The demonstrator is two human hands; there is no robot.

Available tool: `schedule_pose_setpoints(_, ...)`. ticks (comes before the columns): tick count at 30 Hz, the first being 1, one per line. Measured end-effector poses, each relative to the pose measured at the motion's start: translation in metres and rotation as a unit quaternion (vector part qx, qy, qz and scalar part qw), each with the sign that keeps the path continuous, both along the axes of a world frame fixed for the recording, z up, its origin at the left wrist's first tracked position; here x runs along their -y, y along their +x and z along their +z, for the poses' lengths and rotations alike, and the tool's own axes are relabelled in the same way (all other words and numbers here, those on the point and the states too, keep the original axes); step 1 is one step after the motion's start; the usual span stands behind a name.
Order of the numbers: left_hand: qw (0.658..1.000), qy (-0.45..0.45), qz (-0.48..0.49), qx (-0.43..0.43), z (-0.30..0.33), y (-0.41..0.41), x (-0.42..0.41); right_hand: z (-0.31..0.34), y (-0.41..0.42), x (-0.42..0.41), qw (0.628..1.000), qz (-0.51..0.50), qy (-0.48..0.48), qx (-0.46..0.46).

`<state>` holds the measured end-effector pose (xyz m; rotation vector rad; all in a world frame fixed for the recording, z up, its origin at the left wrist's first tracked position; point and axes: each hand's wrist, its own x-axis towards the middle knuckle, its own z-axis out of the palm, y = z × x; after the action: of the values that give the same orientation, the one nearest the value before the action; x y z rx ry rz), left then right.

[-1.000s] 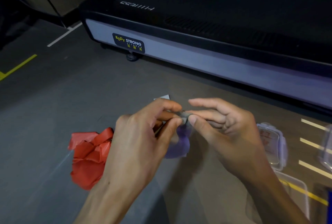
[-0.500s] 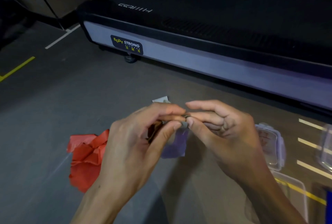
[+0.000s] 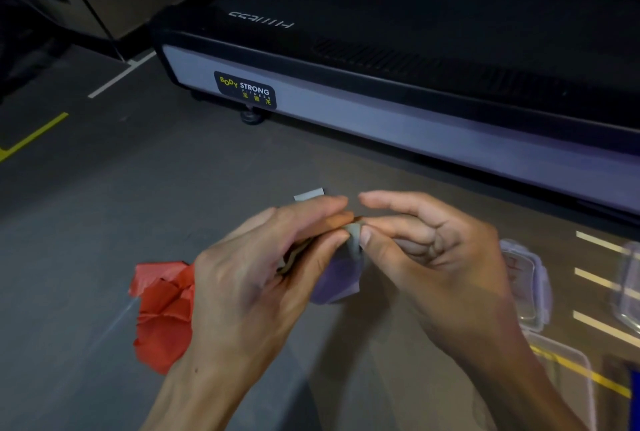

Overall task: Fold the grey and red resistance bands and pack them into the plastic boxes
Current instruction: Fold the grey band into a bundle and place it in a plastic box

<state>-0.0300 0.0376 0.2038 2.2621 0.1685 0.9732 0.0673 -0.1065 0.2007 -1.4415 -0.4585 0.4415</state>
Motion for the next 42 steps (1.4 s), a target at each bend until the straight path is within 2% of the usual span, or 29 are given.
schedule_pose_setpoints(15,0.999,0.013,0.029,-0.039,-0.001,0.004,-0.002,-0.001,-0.001,-0.002,0.997,0.021,-0.049,0.058)
schedule_pose_setpoints(19,0.998,-0.029,0.022,-0.046,-0.001,0.004,-0.003,-0.004,0.0,-0.003,0.998,0.014,-0.038,0.05)
schedule_pose_setpoints(24,0.997,-0.056,-0.006,-0.047,0.008,0.008,-0.006,0.008,0.003,-0.001,0.995,-0.014,-0.04,0.095)
schedule_pose_setpoints(29,0.996,-0.07,-0.045,-0.023,0.04,0.007,-0.014,0.05,0.01,0.006,0.985,-0.023,-0.041,0.166)
schedule_pose_setpoints(34,0.994,-0.09,-0.059,0.004,0.095,-0.011,-0.012,0.12,0.004,0.022,0.971,-0.025,-0.053,0.23)
schedule_pose_setpoints(42,0.986,-0.127,-0.084,-0.061,0.202,-0.053,0.003,0.237,-0.033,0.05,0.945,0.01,-0.052,0.324)
